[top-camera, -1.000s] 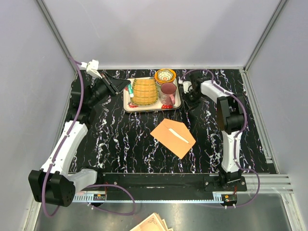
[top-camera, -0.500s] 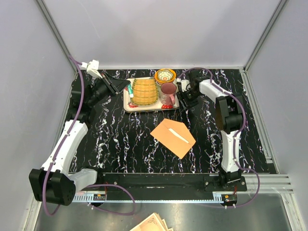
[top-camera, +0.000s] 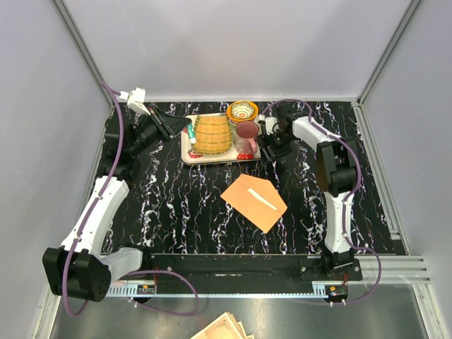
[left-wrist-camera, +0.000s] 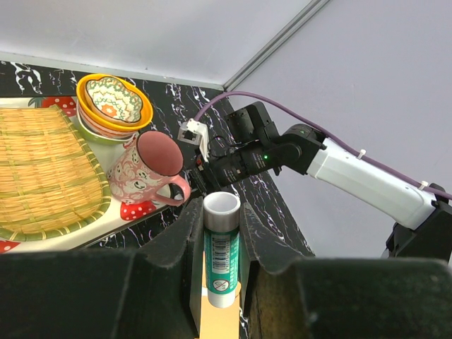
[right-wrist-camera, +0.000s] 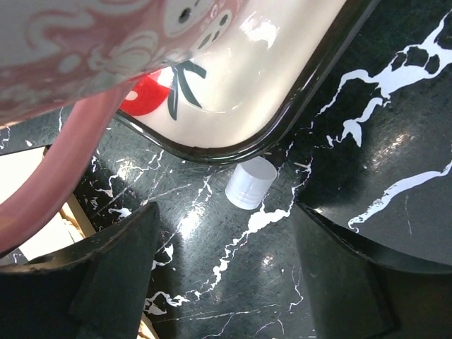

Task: Place the letter into the envelope and seal it

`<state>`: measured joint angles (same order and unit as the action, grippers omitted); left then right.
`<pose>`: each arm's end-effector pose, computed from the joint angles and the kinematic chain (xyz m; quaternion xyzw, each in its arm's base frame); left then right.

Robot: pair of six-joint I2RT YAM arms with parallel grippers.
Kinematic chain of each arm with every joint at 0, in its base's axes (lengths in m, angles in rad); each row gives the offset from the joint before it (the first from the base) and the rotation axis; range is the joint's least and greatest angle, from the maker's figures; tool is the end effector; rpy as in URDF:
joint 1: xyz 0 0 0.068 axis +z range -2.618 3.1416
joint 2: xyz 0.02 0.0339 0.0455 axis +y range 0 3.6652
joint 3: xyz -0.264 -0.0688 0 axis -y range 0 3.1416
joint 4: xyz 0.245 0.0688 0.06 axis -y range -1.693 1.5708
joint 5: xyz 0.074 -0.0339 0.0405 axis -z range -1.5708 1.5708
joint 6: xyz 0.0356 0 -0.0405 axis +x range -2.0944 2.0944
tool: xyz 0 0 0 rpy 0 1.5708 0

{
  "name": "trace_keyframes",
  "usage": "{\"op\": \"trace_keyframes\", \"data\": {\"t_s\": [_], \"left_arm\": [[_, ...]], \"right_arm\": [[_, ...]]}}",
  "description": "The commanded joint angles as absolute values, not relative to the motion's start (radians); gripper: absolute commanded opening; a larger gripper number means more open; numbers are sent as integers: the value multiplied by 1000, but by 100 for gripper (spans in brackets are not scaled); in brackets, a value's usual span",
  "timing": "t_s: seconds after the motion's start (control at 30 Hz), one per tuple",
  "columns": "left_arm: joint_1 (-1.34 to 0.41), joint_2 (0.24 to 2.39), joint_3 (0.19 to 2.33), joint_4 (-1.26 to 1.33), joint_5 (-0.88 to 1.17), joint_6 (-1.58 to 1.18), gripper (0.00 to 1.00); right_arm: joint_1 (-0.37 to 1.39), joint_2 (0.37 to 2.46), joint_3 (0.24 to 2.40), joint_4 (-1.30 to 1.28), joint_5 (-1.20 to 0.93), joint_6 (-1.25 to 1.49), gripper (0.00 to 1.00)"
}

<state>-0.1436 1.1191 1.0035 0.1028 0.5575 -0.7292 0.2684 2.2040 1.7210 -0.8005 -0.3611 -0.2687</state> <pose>0.2539 -0.0557 0.3810 -0.0124 0.7108 -0.4630 0.5294 0.4320 0.1319 0.1628 -0.2831 0.9319 0.1777 0.1409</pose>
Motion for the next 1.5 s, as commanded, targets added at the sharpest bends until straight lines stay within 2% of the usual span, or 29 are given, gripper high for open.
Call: {"op": "trace_keyframes", "data": {"t_s": [0.0,0.1,0.3,0.43,0.53,0.63,0.7,0.73,0.77,0.8,0.93,1.07,1.27,1.37,1.47], "left_arm": [[-137,1111,1006,143,587,-715,0],[-138,1105,1011,137,609,-704,0],[-140,1075,974,247,754,-741,0],[-150,1074,951,363,867,-813,0],[-181,1057,919,559,917,-894,0],[-234,1054,907,691,940,-956,0],[-262,1066,896,805,965,-1020,0],[-288,1069,891,880,966,-1041,0],[-302,1071,902,884,963,-1043,0],[-314,1071,903,890,960,-1042,0],[-347,1069,919,899,937,-1035,0],[-356,1065,922,907,920,-1046,0],[-367,1060,913,914,893,-1063,0],[-368,1060,905,937,888,-1083,0],[-370,1058,907,956,879,-1095,0]], "right_arm": [[273,2148,1698,-804,-353,-304,84],[267,2091,1674,-839,-333,-336,89],[256,1804,1582,-920,-380,-434,92],[262,1600,1630,-991,-550,-422,93],[314,1530,1706,-1017,-724,-353,93],[391,1465,1720,-921,-872,-212,93],[474,1389,1642,-687,-940,-102,94],[497,1362,1599,-579,-945,43,95],[538,1336,1522,-381,-943,102,95],[558,1310,1497,-314,-937,145,95],[640,1321,1503,-230,-901,201,95],[686,1318,1480,-141,-862,235,93],[736,1339,1473,-72,-838,284,83],[750,1351,1465,-23,-839,305,70],[764,1362,1456,-8,-839,325,63]]}}
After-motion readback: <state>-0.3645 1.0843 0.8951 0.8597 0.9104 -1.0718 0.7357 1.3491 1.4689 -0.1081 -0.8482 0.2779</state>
